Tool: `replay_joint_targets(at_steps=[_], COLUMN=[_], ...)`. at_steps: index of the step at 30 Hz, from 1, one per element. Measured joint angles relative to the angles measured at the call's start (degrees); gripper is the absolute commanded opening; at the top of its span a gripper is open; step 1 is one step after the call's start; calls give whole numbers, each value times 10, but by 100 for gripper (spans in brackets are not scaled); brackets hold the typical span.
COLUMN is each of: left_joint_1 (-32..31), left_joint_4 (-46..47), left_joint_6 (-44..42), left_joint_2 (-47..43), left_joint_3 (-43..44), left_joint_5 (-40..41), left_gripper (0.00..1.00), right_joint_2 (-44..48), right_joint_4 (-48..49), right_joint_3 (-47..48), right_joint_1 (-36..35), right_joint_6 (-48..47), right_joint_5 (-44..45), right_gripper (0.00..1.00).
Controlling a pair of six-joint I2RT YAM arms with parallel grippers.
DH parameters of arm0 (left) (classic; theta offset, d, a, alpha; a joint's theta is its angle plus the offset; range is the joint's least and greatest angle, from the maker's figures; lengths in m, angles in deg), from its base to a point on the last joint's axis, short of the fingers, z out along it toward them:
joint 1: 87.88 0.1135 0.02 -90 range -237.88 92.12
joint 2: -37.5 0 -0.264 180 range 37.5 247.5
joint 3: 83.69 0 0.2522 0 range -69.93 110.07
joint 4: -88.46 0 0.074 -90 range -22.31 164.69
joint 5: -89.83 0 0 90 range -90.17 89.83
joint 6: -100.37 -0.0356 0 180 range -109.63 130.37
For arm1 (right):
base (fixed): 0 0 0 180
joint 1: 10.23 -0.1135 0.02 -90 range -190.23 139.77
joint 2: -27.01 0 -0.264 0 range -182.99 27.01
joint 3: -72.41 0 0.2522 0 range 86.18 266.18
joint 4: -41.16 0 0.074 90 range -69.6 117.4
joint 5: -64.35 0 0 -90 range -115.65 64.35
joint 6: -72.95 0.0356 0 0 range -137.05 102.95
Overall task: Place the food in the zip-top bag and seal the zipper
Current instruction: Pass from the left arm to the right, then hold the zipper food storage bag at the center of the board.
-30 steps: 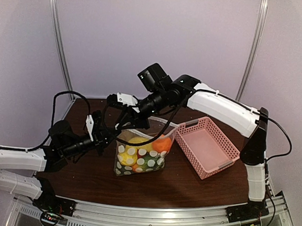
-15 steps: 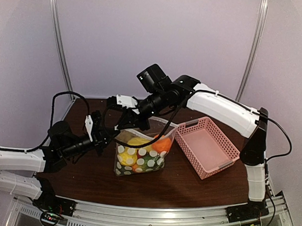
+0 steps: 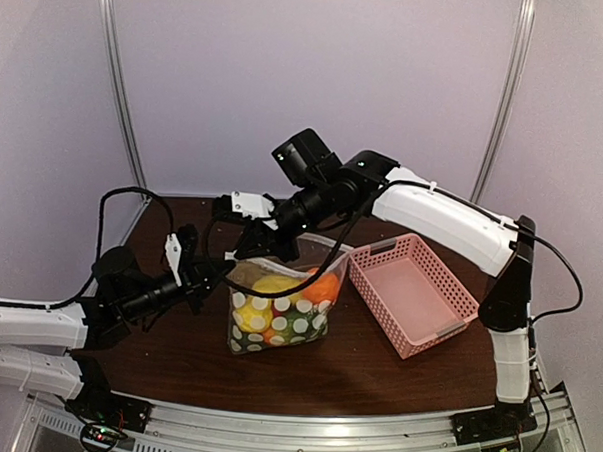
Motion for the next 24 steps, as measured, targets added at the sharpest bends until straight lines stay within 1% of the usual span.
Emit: replay_joint_targets(at_steps=[6,7,8,10,13,16,21,24], left_joint_1=[0,0,0,0,1,1,1,1], left_joint_4=[1,1,1,2,12,11,10,10], left_joint_6=[2,2,2,5,10,17,25,29], left_joint_2=[-4,-4,-3,-2,8,35,82,94], left_joint_3=[-5,-6,-6,-6,-4,11,49,62], left_joint_5=[11,11,11,12,10,-5,-40,-54], left_gripper=[0,5,15,26,35,36,34,32], right_joint_2=[0,0,0,2,8,14,16,17], right_joint_4=[-16,-17,-20,-28,-48,-58,-63,-66], right_joint_3=[1,1,1,1,1,1,1,1], right_joint_1=[5,5,5,6,13,16,15,11], right_joint_6=[-5,-5,-5,-7,-11,-16,-20,-25], right_joint_5=[9,10,11,19,36,47,59,67], right_gripper=[2,2,3,3,3,3,3,3])
